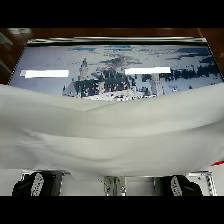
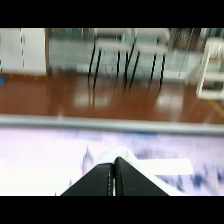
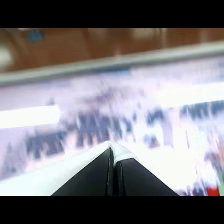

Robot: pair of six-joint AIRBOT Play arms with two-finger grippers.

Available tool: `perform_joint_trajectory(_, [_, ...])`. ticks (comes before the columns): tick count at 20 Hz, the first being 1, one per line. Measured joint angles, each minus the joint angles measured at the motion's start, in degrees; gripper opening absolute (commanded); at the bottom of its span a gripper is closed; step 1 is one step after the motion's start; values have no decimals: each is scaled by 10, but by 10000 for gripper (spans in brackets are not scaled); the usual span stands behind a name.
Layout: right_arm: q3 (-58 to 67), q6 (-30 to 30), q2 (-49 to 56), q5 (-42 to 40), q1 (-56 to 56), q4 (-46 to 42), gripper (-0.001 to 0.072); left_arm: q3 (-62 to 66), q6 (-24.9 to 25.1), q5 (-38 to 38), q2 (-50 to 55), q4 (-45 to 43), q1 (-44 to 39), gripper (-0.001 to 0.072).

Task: Fold the shirts.

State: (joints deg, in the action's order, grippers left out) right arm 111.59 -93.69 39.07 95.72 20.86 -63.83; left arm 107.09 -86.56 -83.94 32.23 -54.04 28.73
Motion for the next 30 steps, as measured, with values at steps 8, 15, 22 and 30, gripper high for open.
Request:
perform_joint_trajectory(8, [-326, 60, 37, 27, 0, -21, 57, -291, 81, -24, 29, -1, -2, 32])
perform_joint_trajectory(15, [-500, 157, 226, -315, -53, 40, 57, -436, 189, 202, 221, 56, -115, 33])
perform_joint_trajectory(22, [-453, 183, 415, -669, -182, 49, 57, -453, 228, 473, 392, 70, -231, 33])
perform_joint_trajectory(30, [-431, 167, 520, -774, -209, 52, 58, -454, 191, 577, 521, 72, -270, 33])
